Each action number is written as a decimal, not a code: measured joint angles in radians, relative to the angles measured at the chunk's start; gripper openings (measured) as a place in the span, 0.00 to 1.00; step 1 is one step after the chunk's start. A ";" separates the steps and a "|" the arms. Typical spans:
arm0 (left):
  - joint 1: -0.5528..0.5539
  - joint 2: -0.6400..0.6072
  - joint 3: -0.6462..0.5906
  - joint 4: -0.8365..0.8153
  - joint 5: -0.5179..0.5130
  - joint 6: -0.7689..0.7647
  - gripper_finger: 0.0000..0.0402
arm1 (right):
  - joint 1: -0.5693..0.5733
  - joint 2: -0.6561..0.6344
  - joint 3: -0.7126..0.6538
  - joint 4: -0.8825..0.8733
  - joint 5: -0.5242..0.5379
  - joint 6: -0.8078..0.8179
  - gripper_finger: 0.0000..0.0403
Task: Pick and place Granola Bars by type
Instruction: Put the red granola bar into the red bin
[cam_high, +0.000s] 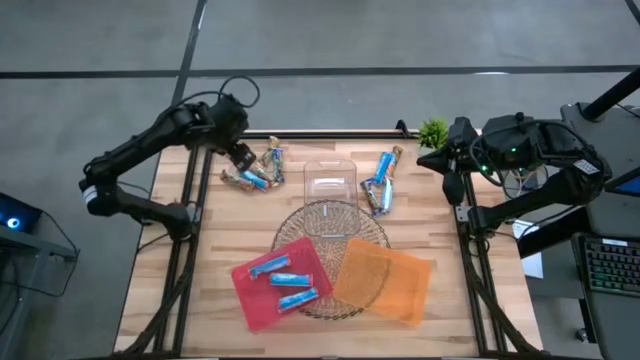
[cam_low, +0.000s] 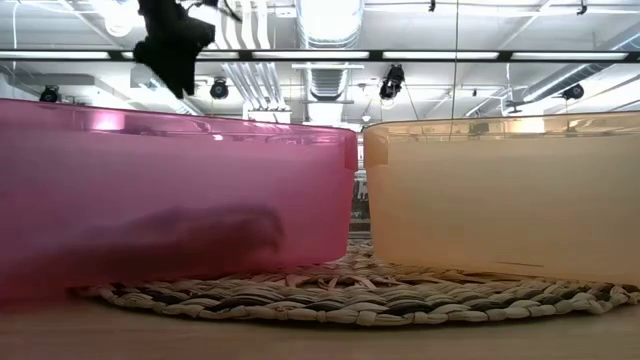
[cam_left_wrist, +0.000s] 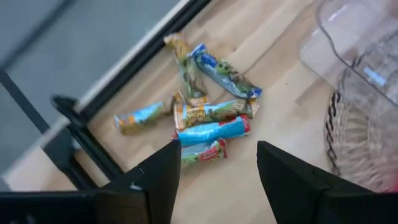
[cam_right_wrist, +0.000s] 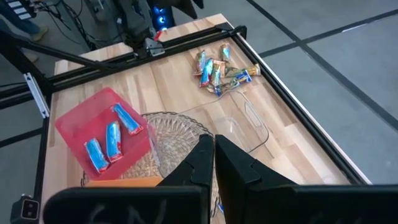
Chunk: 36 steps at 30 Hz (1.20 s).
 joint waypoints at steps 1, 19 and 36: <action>0.022 0.000 -0.015 0.015 0.024 -0.015 0.48 | 0.000 0.000 0.000 -0.001 0.000 0.000 0.02; 0.105 0.001 -0.239 0.046 0.142 0.209 0.48 | 0.001 -0.001 -0.001 -0.038 -0.024 0.000 0.02; 0.098 0.001 -0.522 0.094 0.092 0.565 0.48 | 0.001 0.000 -0.003 -0.037 -0.026 0.004 0.02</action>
